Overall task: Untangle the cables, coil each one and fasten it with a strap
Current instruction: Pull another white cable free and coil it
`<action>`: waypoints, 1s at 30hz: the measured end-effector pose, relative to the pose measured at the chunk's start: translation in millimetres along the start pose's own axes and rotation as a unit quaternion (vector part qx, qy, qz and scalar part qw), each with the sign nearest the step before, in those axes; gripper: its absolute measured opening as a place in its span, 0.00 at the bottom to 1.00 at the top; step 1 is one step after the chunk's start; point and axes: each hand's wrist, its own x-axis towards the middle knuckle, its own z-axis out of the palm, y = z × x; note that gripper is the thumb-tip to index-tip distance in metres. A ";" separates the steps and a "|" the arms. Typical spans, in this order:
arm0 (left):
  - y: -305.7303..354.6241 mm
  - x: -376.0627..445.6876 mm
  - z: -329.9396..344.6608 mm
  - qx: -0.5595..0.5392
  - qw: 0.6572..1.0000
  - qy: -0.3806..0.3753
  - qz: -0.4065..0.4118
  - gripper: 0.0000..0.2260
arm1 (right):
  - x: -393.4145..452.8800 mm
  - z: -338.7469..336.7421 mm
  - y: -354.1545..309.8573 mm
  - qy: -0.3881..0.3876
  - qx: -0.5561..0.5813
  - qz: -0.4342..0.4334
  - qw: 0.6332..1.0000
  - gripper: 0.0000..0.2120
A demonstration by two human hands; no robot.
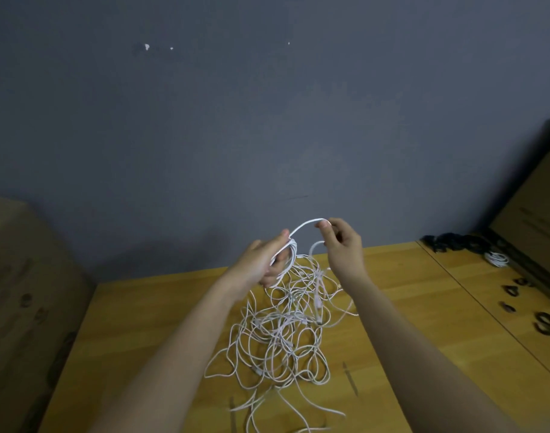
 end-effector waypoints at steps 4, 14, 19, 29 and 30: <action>10.5 -3.2 -2.5 -0.092 0.994 -0.065 0.005 0.19 | 4.9 -6.7 6.7 -0.059 -0.045 0.025 0.997 0.12; 15.8 20.0 6.9 -0.186 0.979 0.005 0.086 0.11 | -24.5 28.3 37.0 -0.254 -0.155 0.093 0.950 0.15; -3.3 38.2 -2.1 0.059 0.974 0.151 0.157 0.14 | -51.8 28.2 54.9 -0.321 -0.246 0.068 0.912 0.07; -51.0 41.7 -31.8 0.519 0.852 0.066 0.007 0.11 | -39.8 20.0 39.3 -0.288 -0.260 -0.089 0.917 0.09; -54.0 42.0 -33.7 0.526 0.849 0.052 -0.004 0.13 | -35.9 15.9 40.3 -0.282 -0.265 -0.073 0.919 0.09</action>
